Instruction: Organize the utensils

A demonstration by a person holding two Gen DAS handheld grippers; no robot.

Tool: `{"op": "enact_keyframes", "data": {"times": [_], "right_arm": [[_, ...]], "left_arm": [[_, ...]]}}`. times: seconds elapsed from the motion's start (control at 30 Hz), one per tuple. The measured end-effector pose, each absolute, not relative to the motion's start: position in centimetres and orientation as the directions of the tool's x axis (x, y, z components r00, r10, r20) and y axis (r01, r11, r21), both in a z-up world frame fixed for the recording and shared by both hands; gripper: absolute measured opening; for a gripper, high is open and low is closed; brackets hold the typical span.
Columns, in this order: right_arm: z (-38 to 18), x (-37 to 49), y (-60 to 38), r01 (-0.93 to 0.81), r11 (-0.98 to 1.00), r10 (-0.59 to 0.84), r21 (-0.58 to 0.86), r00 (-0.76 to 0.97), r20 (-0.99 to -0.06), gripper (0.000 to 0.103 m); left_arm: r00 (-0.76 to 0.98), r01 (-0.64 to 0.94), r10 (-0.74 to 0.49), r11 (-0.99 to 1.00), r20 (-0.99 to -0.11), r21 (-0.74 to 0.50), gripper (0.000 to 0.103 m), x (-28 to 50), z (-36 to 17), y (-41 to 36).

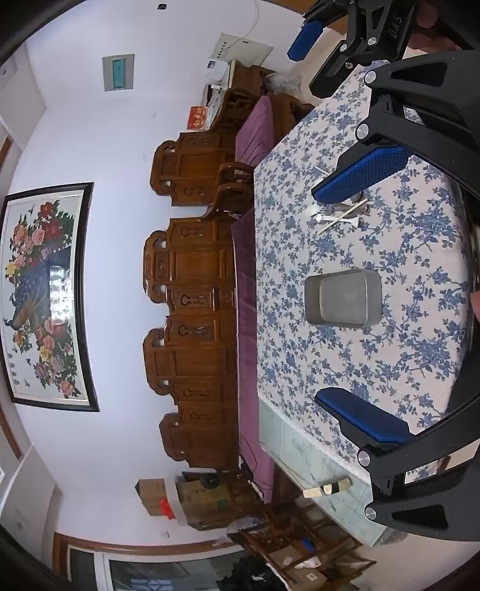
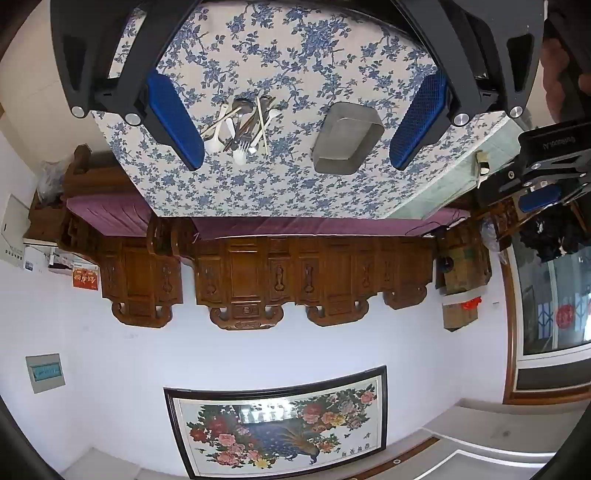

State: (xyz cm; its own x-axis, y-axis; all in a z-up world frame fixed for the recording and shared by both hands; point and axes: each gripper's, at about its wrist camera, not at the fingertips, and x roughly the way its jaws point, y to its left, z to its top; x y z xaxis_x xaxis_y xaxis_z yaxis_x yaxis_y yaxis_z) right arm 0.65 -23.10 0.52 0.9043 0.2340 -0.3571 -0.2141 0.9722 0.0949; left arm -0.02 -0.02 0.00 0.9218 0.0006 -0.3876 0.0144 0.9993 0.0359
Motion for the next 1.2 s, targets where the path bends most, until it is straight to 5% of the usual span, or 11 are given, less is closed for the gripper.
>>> {"op": "enact_keyframes", "data": {"times": [1.2], "right_arm": [[0.5,0.9,-23.3,-0.218,0.971,0.239,0.099,0.905,-0.351,0.101]], "left_arm": [[0.926,0.040,-0.025,0.999,-0.378,0.034,0.097,-0.6,0.3,-0.2]]}}
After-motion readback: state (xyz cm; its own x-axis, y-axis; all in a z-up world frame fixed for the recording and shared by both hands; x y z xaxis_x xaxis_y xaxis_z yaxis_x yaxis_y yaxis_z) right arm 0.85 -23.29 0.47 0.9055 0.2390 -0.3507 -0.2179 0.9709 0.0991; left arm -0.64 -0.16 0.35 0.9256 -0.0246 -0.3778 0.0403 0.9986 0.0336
